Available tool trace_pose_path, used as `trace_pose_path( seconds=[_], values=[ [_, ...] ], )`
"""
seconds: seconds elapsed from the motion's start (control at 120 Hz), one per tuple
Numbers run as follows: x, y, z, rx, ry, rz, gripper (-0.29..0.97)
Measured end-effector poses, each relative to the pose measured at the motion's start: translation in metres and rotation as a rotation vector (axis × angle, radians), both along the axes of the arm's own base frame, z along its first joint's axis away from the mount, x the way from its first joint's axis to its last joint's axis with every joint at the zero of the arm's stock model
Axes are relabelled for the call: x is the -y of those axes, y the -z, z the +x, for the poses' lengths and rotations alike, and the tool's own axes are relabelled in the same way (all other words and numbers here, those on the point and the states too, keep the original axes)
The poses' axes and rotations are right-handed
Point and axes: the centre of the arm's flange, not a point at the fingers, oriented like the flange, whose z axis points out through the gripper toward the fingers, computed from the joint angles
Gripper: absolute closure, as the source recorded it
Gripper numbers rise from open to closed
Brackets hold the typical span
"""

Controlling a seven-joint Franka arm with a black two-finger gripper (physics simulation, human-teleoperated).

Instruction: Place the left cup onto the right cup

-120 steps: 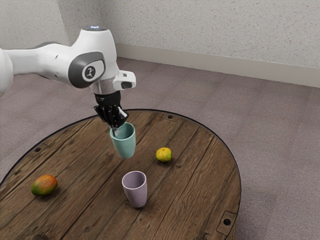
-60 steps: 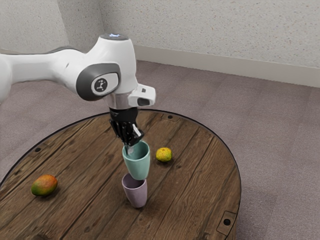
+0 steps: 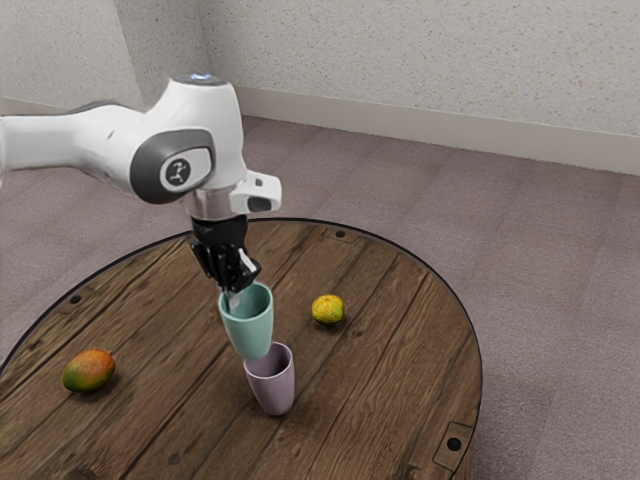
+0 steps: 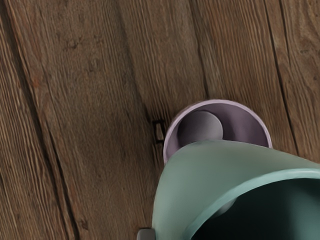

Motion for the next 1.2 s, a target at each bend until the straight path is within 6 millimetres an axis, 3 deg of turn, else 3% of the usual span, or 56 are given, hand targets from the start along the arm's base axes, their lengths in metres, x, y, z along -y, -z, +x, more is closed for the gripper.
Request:
trace_pose_path(
  seconds=[0.4, 0.608, 0.792, 0.95, 1.125, 1.2],
  values=[
    [0.013, 0.040, 0.012, -0.045, 0.012, -0.010, 0.78],
    [0.018, 0.047, 0.014, -0.041, 0.018, -0.021, 0.35],
    [0.020, 0.037, 0.013, -0.016, 0.023, -0.026, 0.16],
    [0.017, 0.003, 0.012, 0.041, 0.022, -0.034, 0.09],
    [-0.002, -0.073, 0.037, 0.110, -0.022, -0.058, 0.05],
    [-0.017, -0.118, 0.045, 0.142, -0.050, -0.070, 0.04]
  ],
)
